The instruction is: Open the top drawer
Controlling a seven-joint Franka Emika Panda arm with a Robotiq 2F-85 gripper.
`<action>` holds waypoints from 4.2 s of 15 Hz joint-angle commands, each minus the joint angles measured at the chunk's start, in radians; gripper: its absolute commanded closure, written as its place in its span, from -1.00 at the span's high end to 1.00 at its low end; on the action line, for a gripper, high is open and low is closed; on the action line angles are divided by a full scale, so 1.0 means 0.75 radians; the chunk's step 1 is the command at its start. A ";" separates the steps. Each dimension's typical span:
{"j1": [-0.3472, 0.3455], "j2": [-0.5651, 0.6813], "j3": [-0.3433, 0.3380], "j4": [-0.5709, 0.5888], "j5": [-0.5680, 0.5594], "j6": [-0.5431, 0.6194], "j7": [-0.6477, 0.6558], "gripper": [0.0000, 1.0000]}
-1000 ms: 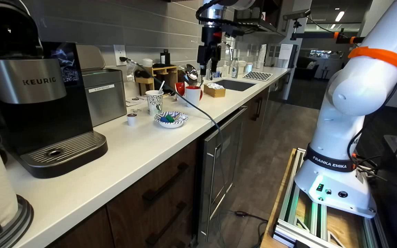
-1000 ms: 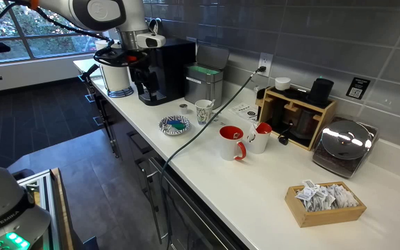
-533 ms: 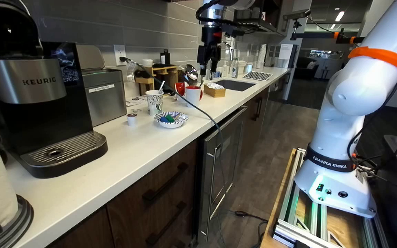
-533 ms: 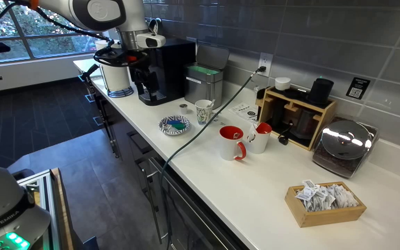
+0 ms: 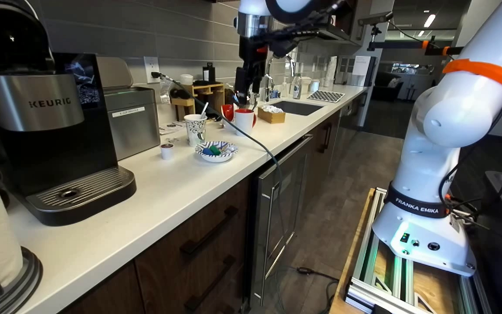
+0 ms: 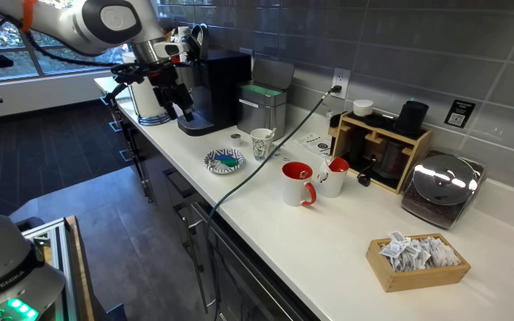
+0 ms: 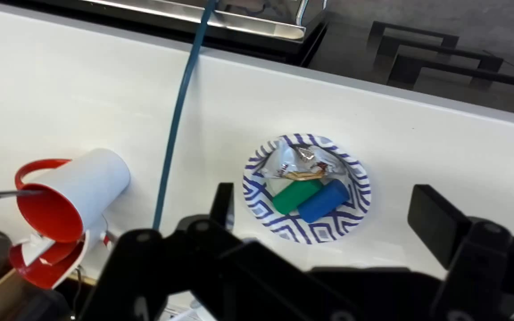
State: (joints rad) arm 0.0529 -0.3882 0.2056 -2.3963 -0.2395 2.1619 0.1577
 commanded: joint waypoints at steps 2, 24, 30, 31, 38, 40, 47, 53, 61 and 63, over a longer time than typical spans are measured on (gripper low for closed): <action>0.036 0.036 0.266 -0.115 -0.341 0.125 0.341 1.00; 0.282 0.496 0.210 0.032 -1.103 -0.278 0.069 1.00; 0.188 0.385 0.019 -0.244 -1.483 0.203 -0.105 1.00; 0.226 0.458 0.048 -0.150 -1.373 0.087 -0.050 1.00; 0.200 0.413 0.012 -0.213 -1.455 0.174 -0.093 1.00; 0.191 0.340 -0.014 -0.257 -1.407 0.315 -0.183 1.00; 0.208 0.134 -0.137 -0.504 -0.995 0.671 -0.754 1.00; 0.356 0.239 -0.178 -0.497 -0.629 0.769 -1.127 1.00; 0.306 0.241 -0.096 -0.479 -0.619 0.752 -1.103 1.00; 0.336 0.295 -0.085 -0.478 -0.602 0.798 -1.179 1.00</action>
State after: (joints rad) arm 0.2997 -0.2059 0.1147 -2.7549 -0.7168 2.7257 -0.6667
